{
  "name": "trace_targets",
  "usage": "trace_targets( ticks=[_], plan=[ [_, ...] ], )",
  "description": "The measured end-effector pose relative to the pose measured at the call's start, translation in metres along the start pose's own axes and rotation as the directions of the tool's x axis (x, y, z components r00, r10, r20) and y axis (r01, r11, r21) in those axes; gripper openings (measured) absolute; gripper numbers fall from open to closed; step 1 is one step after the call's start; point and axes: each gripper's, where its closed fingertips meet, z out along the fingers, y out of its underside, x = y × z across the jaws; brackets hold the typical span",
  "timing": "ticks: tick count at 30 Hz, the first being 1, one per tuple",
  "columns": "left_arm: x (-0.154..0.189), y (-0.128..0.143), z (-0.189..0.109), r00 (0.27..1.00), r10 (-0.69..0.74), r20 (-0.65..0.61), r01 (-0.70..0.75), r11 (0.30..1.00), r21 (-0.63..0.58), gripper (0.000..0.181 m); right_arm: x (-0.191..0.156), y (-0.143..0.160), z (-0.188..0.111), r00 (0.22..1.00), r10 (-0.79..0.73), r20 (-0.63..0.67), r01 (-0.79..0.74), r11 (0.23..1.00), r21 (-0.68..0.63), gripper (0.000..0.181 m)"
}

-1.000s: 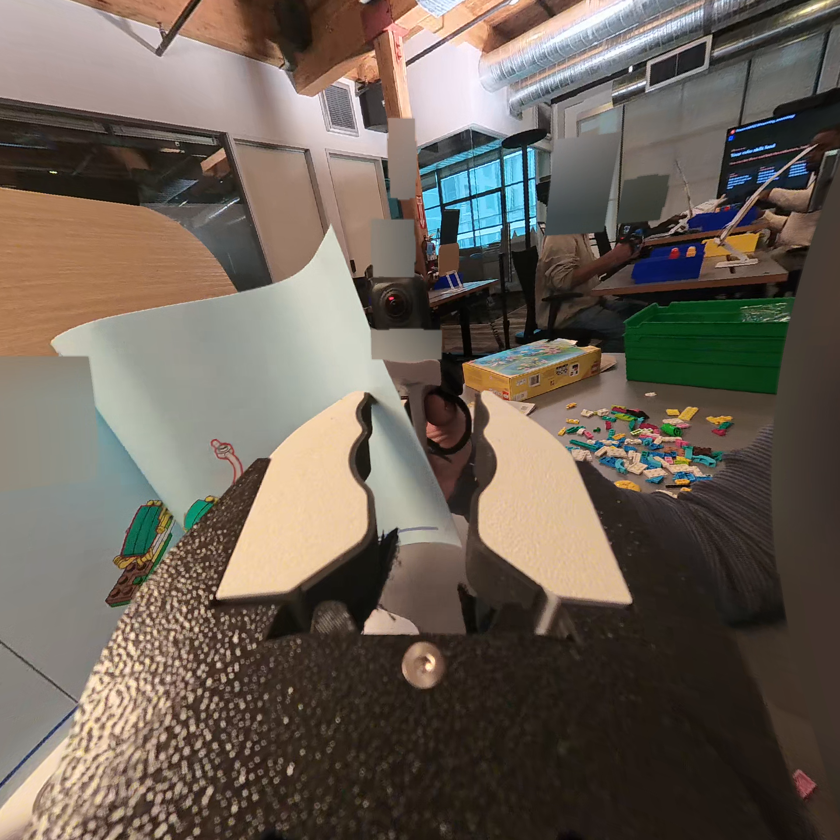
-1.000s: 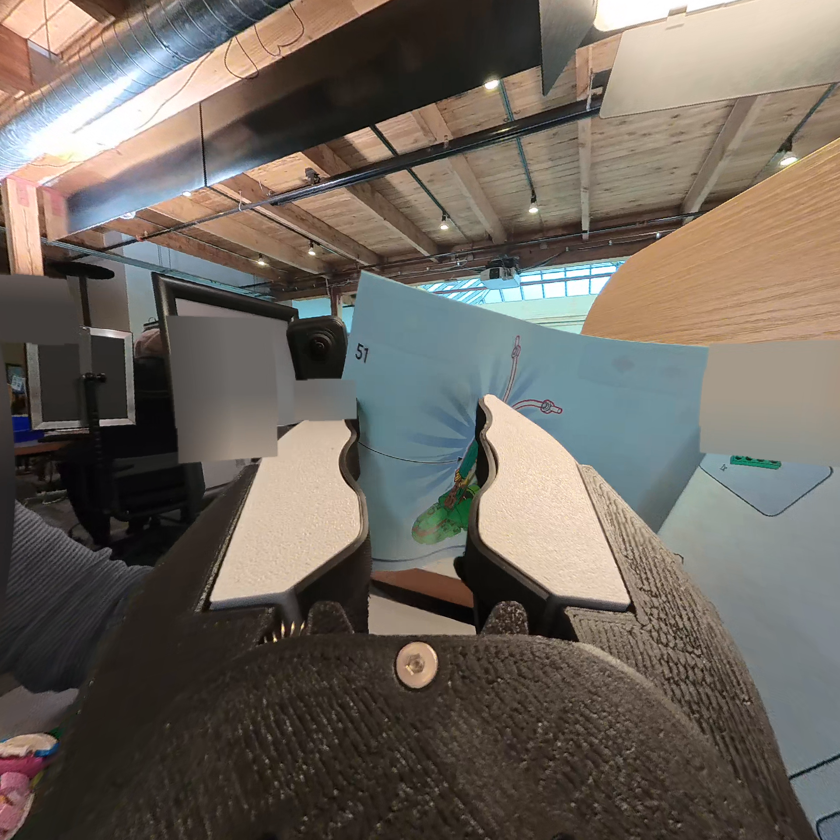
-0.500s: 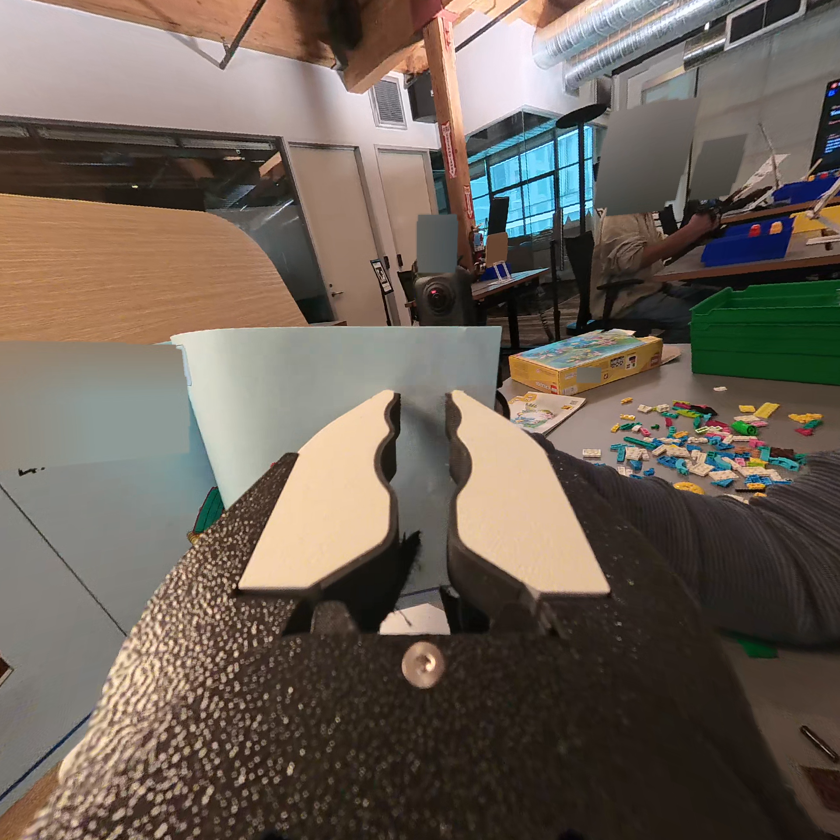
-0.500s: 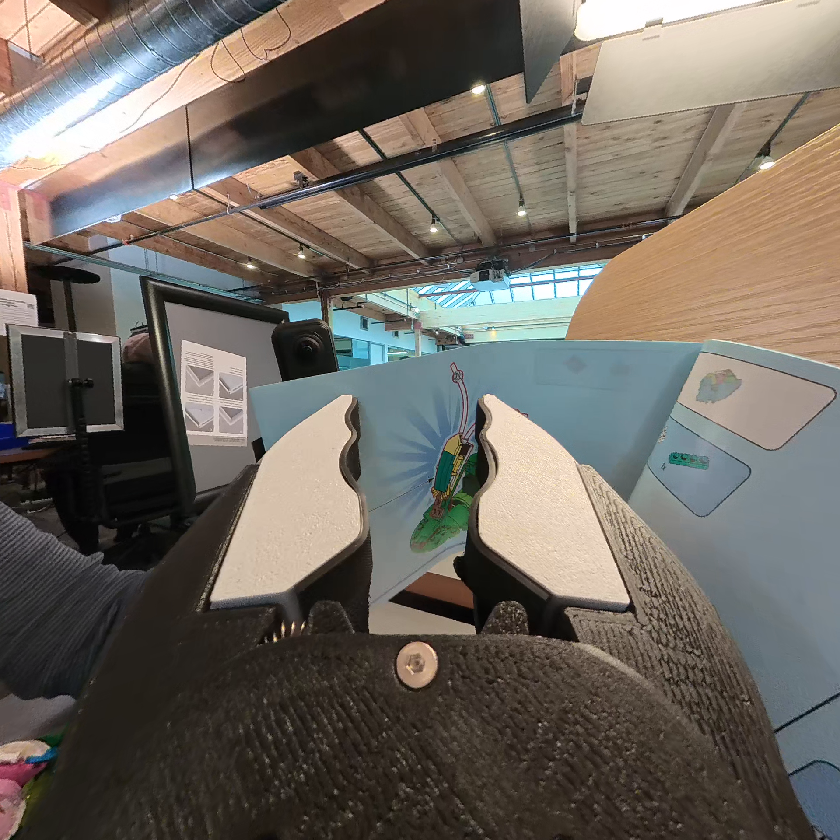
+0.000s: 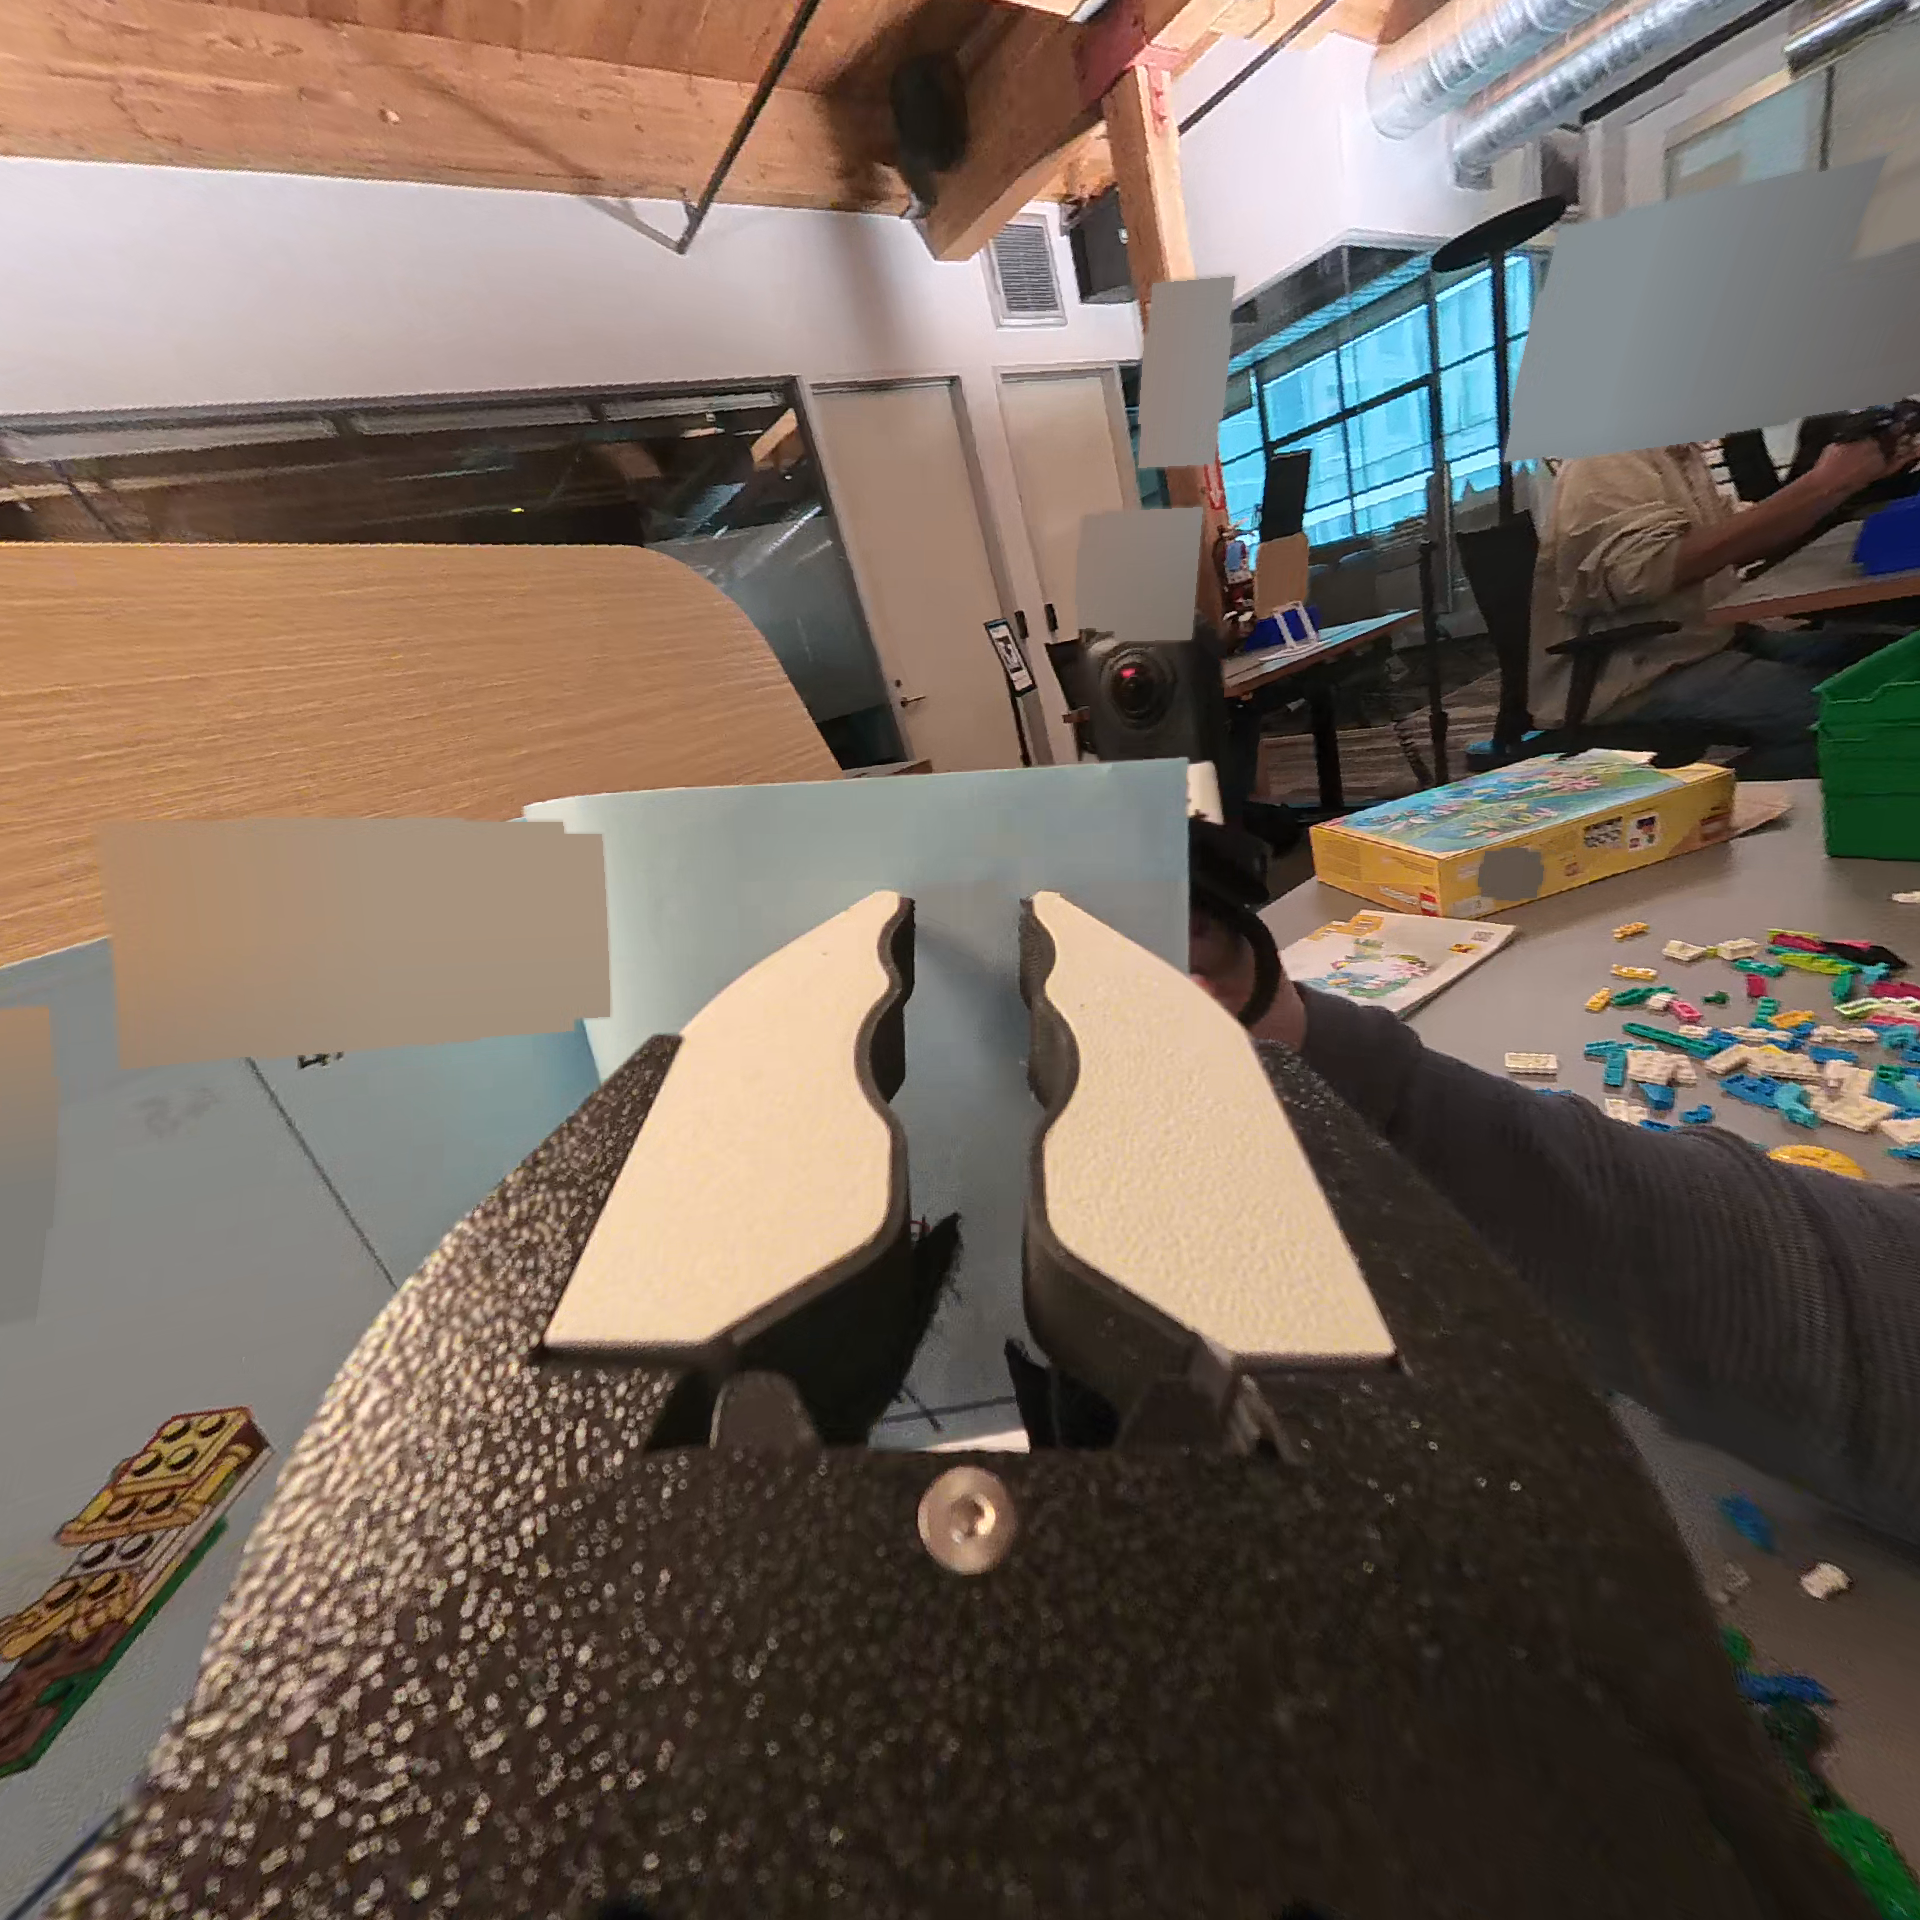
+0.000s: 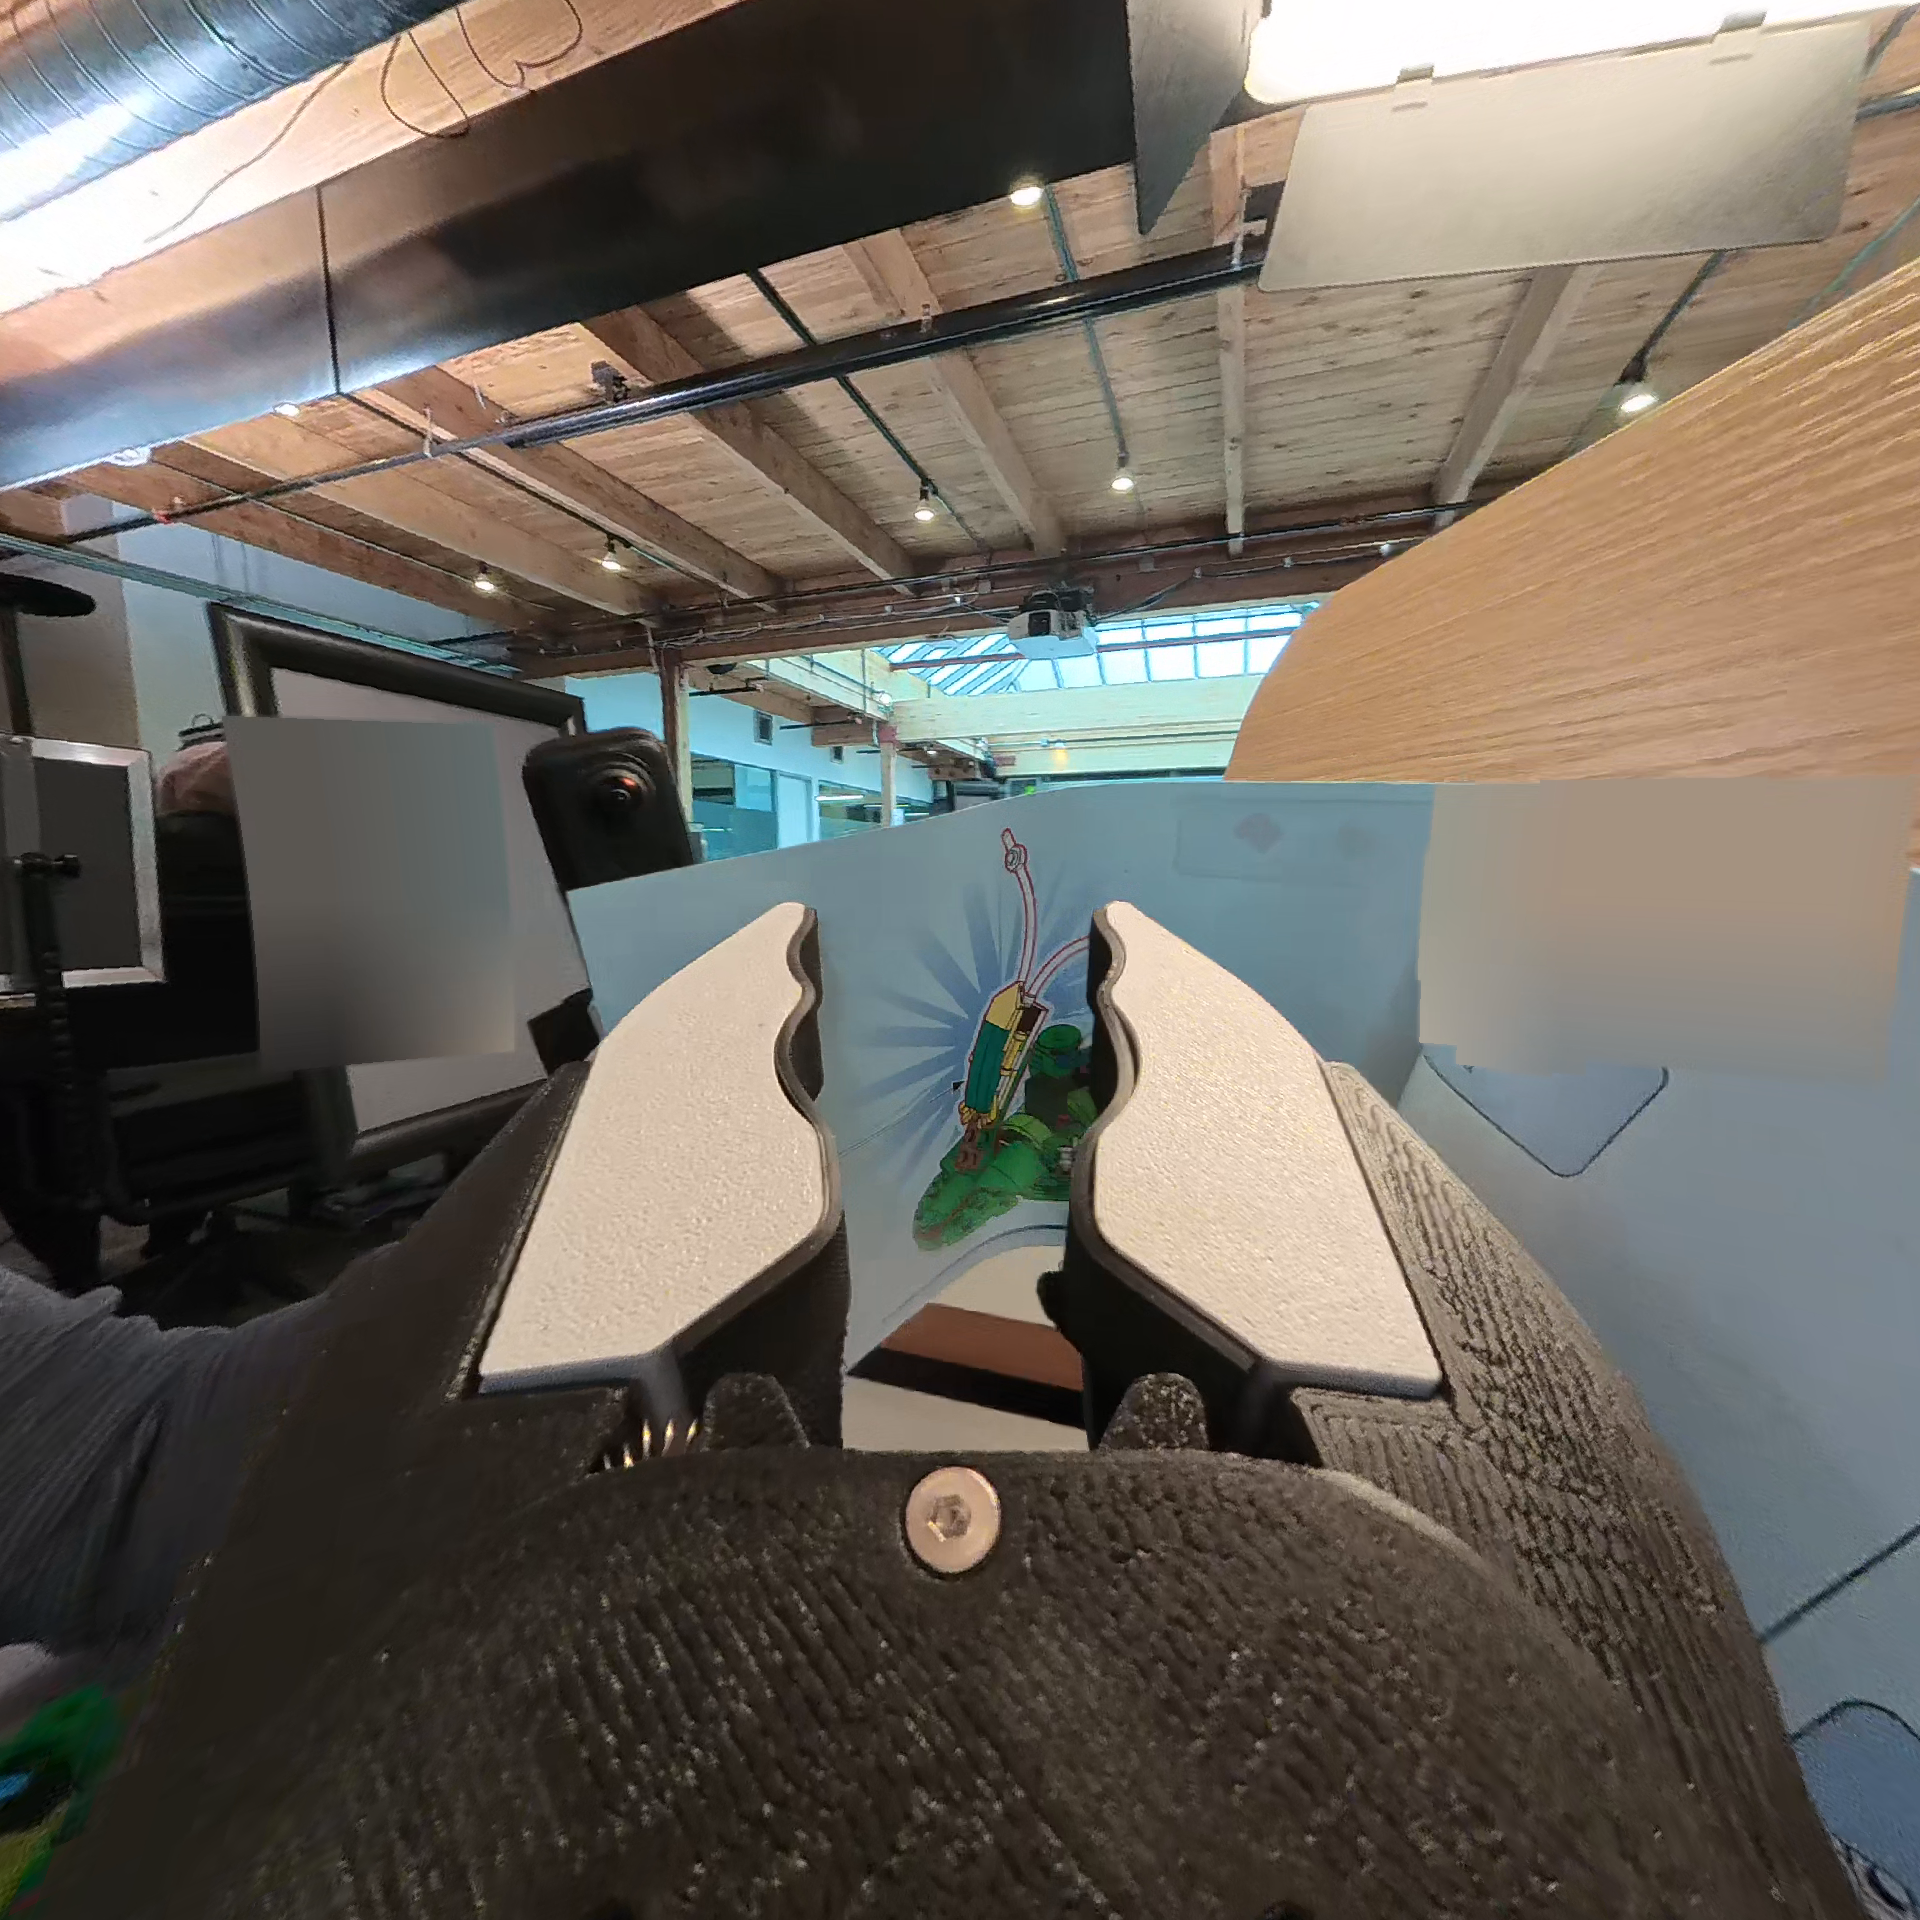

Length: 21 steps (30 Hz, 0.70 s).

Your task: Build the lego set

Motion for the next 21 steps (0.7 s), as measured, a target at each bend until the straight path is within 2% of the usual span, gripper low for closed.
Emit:
trace_targets(
  ticks=[8, 21],
  plan=[
    [-0.007, -0.0058, -0.0016, 0.999, 0.016, 0.05, -0.018, 0.999, 0.038, 0.019, -0.009, -0.0054, -0.0092, 0.999, 0.003, 0.053, -0.003, 1.0, -0.017, 0.048],
    [-0.0011, 0.0008, 0.0038, 0.999, 0.023, 0.022, -0.023, 1.0, 0.011, 0.019, -0.0083, -0.0055, -0.01, 0.999, 0.004, 0.051, -0.003, 1.0, -0.013, 0.047]
  ],
)
